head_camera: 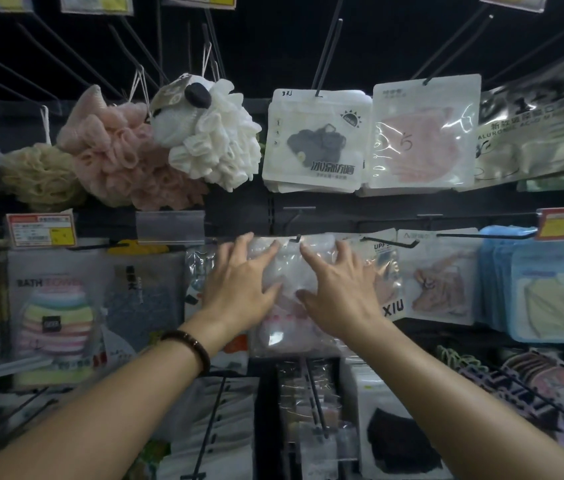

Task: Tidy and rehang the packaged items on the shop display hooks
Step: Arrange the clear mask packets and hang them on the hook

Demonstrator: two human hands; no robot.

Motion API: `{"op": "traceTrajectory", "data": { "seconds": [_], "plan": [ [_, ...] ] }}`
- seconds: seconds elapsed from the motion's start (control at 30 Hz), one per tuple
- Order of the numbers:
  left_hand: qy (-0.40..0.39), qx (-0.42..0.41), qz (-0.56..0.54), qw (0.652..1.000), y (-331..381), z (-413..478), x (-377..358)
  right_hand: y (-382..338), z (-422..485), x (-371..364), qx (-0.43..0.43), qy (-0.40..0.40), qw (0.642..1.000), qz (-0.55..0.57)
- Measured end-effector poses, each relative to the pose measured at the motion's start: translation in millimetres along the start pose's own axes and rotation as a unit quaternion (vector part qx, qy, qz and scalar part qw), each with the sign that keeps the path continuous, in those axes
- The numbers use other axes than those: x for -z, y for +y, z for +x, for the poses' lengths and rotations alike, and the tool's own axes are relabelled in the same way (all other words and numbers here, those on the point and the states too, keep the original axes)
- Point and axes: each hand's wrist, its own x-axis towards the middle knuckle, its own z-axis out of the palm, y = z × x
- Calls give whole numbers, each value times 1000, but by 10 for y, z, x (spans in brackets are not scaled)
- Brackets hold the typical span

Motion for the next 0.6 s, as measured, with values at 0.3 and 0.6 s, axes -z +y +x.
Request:
{"op": "traceTrajectory", "data": {
  "seconds": [0.3,0.6],
  "plan": [
    [-92,-8,-37,995,-407,-325,139,-229,-184,-99,-25,4,999,-26],
    [-200,-31,-7,979,-1590,-1083,621,-889,-1308,-501,86,87,948,293]
  ]
}}
